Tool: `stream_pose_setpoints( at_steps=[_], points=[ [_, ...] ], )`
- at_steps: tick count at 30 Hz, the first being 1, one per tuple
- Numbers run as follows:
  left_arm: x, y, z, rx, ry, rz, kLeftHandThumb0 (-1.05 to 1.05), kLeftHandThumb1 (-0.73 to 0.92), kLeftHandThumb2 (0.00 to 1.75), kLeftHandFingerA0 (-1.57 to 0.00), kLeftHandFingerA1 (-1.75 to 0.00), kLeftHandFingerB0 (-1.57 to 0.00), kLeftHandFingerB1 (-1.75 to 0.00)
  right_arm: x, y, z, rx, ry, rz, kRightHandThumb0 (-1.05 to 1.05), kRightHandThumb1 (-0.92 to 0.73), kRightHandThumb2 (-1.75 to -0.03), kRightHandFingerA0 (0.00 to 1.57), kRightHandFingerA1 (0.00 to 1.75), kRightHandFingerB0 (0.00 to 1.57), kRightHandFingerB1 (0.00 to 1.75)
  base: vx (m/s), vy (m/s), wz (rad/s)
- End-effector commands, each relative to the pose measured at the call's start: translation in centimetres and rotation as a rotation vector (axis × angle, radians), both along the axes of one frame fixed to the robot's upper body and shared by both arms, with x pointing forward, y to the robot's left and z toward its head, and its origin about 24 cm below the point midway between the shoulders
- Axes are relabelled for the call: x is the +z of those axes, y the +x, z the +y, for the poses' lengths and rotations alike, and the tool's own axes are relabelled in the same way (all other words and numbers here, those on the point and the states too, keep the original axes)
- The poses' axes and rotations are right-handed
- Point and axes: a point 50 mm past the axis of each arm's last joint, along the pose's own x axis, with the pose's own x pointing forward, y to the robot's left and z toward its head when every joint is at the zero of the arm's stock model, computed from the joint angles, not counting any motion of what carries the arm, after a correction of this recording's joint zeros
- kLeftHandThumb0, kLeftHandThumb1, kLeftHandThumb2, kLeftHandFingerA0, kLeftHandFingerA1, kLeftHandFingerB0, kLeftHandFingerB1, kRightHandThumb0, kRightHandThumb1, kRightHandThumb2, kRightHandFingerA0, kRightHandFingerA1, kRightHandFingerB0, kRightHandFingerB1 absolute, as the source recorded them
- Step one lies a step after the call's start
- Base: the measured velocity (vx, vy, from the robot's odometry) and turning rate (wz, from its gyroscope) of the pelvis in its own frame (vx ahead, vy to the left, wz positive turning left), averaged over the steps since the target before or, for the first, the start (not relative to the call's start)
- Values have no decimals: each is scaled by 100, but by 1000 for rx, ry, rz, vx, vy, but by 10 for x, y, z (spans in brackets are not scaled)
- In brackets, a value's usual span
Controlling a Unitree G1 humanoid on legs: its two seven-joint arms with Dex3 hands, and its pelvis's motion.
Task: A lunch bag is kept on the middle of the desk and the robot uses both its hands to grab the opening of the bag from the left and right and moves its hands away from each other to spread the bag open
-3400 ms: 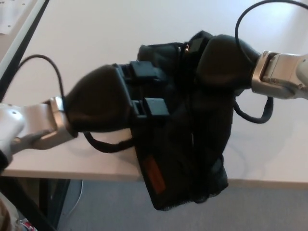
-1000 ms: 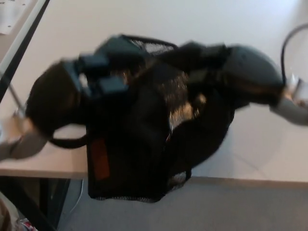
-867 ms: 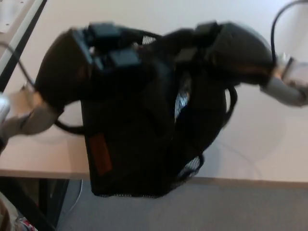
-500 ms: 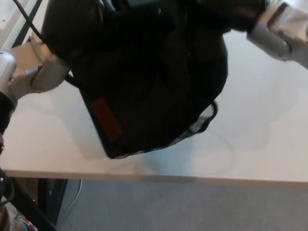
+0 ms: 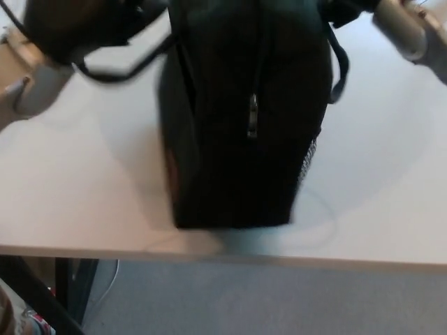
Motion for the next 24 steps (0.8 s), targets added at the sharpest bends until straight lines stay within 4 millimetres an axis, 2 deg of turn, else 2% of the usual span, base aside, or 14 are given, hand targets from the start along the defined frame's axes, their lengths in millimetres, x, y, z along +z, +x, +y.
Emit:
stream_pose_setpoints(
  at_steps=[1, 2, 5, 6, 12, 14, 15, 16, 17, 18, 19, 20, 21, 24],
  points=[
    [14, -1, 30, 134, -32, -17, 3, 38, 100, -9, -49, -6, -49, 21, 0, -39, -118, 127, 10, -32, -33, -68, 25, 55, 0, 27, 0, 0, 0],
    [14, -2, 33, 143, -32, -18, 4, 37, 101, -9, -49, -3, -48, 22, 0, -43, -124, 132, 7, -34, -45, -53, 33, 48, 0, 28, 0, 0, 0],
    [14, -4, 44, 186, -29, -8, 5, 37, 101, -7, -48, 0, -47, 24, -3, -56, -133, 166, -4, -32, -43, -53, 37, 45, 2, 29, 0, 0, 0],
    [11, -10, 59, 225, -27, -21, 5, 46, 88, -20, -34, -7, -34, 24, -7, -72, -132, 187, -14, -29, -43, -54, 36, 44, 2, 26, 0, 0, 0],
    [1, -44, 127, 381, -96, -4, 10, 37, 101, -13, -50, -3, -47, 18, -47, -148, -134, 150, -21, -34, -45, -55, 22, 43, 0, 25, 0, 0, 0],
    [-8, -55, 141, 403, -115, 3, 12, 41, 91, -27, -34, -12, -32, 7, -67, -163, -87, 157, -39, -37, -47, -55, 22, 42, 1, 23, 0, 0, 0],
    [-23, -69, 152, 394, -139, 20, 15, 47, 81, -28, -36, -18, -29, -8, -90, -176, -28, 173, -52, -41, -35, -72, 19, 51, 0, 25, 0, 0, 0],
    [-34, -81, 159, 382, -164, 44, 8, 42, 101, -12, -50, -4, -48, -21, -110, -184, 19, 190, -64, -36, -49, -57, 29, 43, 9, 23, 0, 0, 0],
    [-42, -90, 161, 373, -183, 65, 8, 42, 101, -12, -50, -4, -48, -31, -124, -188, 44, 207, -72, -36, -49, -57, 29, 43, 9, 23, 0, 0, 0],
    [-52, -101, 163, 356, -234, 90, -11, 47, 125, -4, -58, 0, -55, -43, -138, -193, 54, 226, -54, -69, -38, -53, 31, 86, 0, 64, 0, 0, 0],
    [-64, -115, 163, 321, -294, 132, -2, 52, 98, -26, -33, -21, -29, -62, -155, -195, 63, 252, -25, -36, -54, -56, 30, 37, 5, 26, 0, 0, 0],
    [-88, -147, 161, 273, -380, 212, 3, 53, 108, -16, -52, -11, -49, -104, -189, -196, 56, 324, 23, -36, -55, -56, 29, 35, 6, 26, 0, 0, 0],
    [-103, -167, 160, 268, -415, 249, 3, 53, 108, -16, -52, -11, -49, -129, -213, -195, 28, 373, 41, -36, -55, -56, 29, 35, 6, 26, 0, 0, 0],
    [-139, -210, 145, 285, -517, 403, 5, 53, 107, -16, -52, -12, -49, -177, -260, -190, -23, 513, 104, -35, -55, -57, 27, 36, 15, 27, 0, 0, 0]
  ],
)
